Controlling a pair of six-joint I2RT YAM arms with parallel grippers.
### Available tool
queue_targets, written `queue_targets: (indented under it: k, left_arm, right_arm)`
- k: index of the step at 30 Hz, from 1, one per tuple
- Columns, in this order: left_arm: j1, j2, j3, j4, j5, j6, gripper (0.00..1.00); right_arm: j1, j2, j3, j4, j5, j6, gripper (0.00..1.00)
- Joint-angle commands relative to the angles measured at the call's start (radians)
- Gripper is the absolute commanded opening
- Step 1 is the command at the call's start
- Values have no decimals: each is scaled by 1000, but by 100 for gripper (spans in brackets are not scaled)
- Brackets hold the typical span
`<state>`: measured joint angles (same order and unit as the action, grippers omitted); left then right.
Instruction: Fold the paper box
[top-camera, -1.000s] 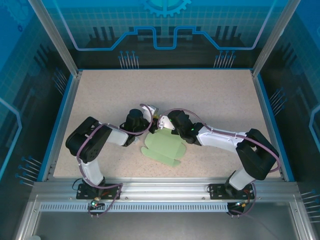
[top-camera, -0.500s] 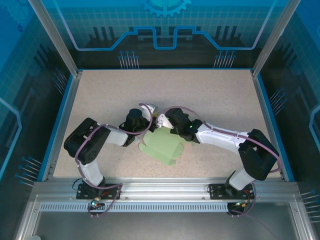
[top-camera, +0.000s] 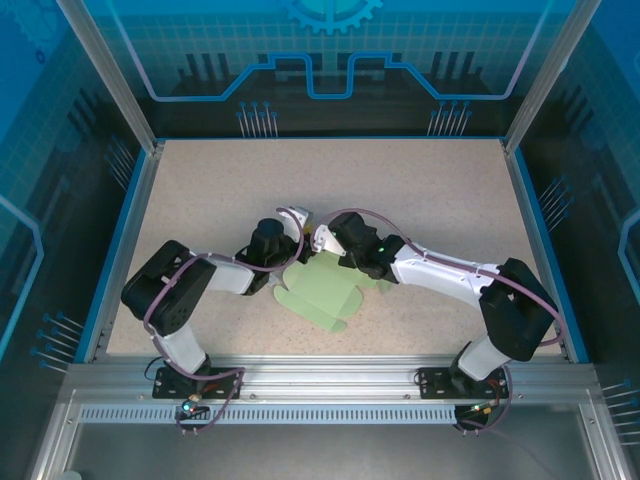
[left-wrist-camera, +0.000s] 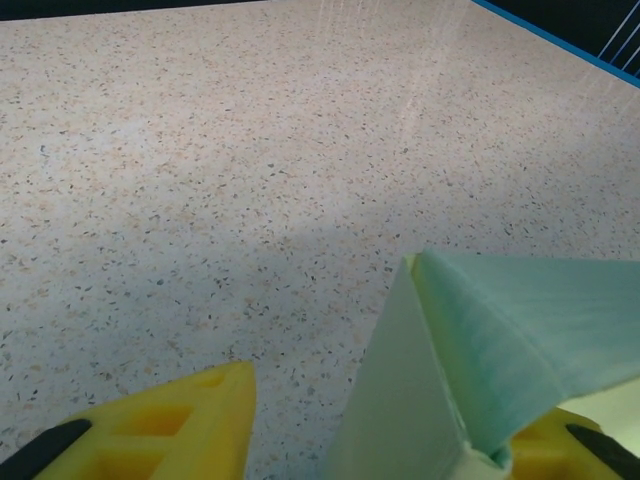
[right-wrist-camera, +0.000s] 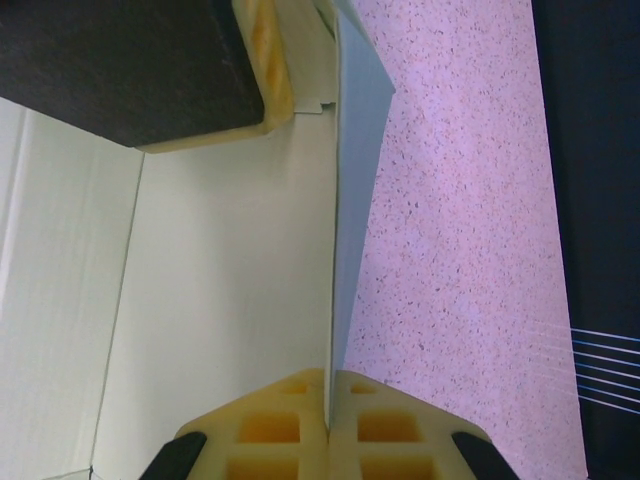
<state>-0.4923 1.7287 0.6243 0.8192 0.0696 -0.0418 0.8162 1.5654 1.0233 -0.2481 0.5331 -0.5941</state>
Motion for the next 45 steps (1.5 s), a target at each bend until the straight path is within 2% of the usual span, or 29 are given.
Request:
queue_targets:
  k: [1, 9, 16, 22, 32, 34, 38, 41, 45]
  left_arm:
    - [28, -26, -5, -8, -152, 11, 37]
    - [8, -24, 4, -27, -180, 1, 25]
    - [-6, 10, -1, -1, -214, -42, 14]
    - [-9, 33, -11, 16, -269, -54, 10]
    - [-29, 75, -21, 65, -346, 8, 8]
    - [-31, 82, -26, 86, -325, 20, 8]
    - [-28, 60, -41, 116, -174, 20, 10]
    - [-28, 57, -43, 135, -108, 12, 12]
    - [-28, 61, -49, 173, -71, 16, 14]
  right_arm:
    - [21, -8, -3, -148, -55, 2, 1]
    - [21, 2, -12, -110, -67, -3, 3]
    - [37, 52, -69, 76, 79, -23, 11]
    - [47, 63, -115, 202, 91, -39, 14]
    - [46, 84, -130, 242, 57, -47, 9]
    - [39, 88, -129, 244, 61, -51, 8]
    - [23, 83, -125, 255, 83, -44, 7]
    - [14, 82, -123, 271, 111, -33, 5]
    - [4, 85, -120, 286, 157, -36, 3]
